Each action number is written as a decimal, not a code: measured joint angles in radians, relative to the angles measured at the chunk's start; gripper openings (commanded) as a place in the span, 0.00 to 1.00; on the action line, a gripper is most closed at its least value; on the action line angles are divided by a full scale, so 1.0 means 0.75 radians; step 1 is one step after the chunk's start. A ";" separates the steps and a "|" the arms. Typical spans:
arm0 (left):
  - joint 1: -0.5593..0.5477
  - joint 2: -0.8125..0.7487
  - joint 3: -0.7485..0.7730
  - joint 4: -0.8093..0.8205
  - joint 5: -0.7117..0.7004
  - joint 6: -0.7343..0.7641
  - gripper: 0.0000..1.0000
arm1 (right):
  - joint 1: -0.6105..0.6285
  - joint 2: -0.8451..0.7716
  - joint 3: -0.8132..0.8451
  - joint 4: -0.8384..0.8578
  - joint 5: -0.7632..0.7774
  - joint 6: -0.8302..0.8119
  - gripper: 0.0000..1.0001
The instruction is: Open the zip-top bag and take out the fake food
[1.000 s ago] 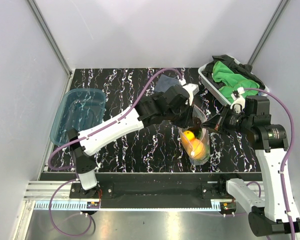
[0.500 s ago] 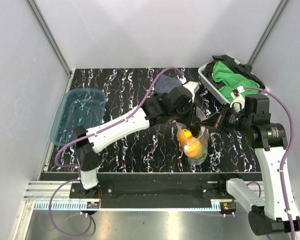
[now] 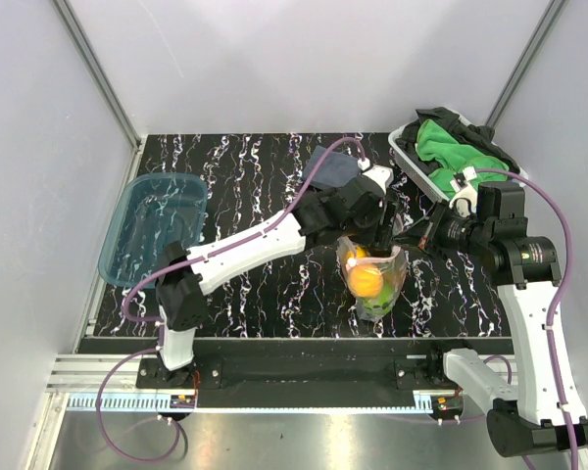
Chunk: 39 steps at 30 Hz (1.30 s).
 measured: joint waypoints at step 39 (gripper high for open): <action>0.033 -0.160 -0.017 -0.014 0.340 0.119 0.00 | 0.000 -0.007 0.017 -0.059 0.182 -0.156 0.00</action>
